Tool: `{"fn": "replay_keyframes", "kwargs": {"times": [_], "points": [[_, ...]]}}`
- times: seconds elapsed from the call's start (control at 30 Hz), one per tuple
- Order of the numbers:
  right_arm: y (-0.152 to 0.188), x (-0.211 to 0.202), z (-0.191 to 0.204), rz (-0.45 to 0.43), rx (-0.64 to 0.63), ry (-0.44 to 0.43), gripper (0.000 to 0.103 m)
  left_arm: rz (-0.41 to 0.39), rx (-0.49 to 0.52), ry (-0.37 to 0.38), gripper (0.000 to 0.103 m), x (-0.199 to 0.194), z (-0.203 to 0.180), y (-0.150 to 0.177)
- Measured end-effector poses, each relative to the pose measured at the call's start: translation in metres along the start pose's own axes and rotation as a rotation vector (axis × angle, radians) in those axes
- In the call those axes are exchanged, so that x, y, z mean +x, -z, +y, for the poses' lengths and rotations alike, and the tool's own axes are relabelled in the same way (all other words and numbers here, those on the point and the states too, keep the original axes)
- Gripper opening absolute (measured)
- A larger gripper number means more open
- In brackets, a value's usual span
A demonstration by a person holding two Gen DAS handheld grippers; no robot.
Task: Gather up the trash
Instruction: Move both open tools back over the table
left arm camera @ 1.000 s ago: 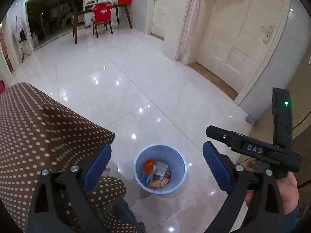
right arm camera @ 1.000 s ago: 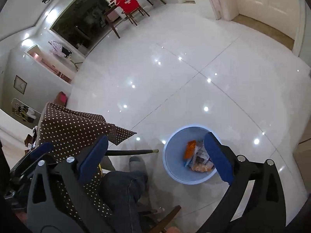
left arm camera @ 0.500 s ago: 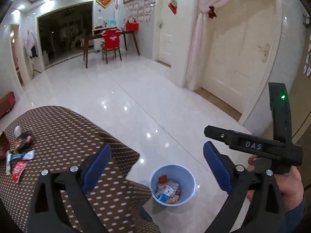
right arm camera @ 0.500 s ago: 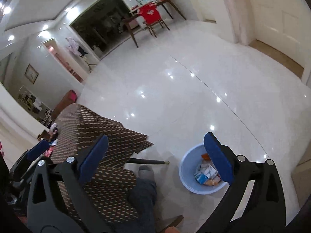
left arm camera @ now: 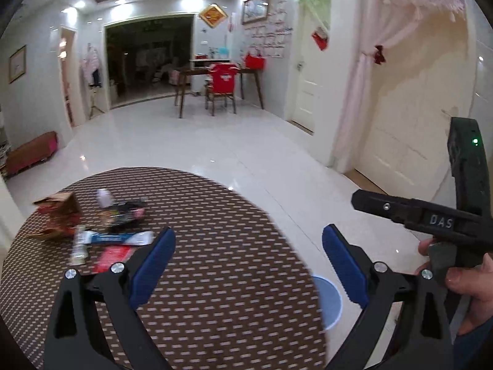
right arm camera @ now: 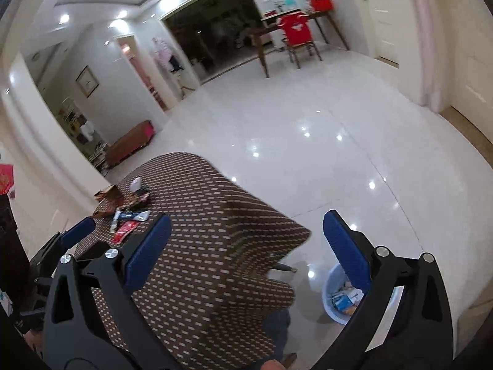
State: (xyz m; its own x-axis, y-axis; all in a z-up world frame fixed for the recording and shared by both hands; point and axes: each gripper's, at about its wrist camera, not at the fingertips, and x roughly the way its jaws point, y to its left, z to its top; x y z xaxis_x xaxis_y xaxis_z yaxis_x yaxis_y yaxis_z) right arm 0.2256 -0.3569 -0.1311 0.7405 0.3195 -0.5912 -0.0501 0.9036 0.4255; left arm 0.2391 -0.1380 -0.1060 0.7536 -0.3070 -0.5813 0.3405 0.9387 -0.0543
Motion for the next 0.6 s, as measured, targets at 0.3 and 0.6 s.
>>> {"fn": "replay_keyframes", "kwargs": {"times": [0.3, 0.6], "points": [[-0.003, 0.046, 0.088, 0.056, -0.137, -0.059, 0.097, -0.049, -0.051, -0.148, 0.094, -0.025, 0.088, 0.003], [0.013, 0.11, 0.16, 0.155, -0.26, -0.1, 0.097, -0.016, -0.084, -0.276, 0.094, -0.026, 0.192, 0.027]]}}
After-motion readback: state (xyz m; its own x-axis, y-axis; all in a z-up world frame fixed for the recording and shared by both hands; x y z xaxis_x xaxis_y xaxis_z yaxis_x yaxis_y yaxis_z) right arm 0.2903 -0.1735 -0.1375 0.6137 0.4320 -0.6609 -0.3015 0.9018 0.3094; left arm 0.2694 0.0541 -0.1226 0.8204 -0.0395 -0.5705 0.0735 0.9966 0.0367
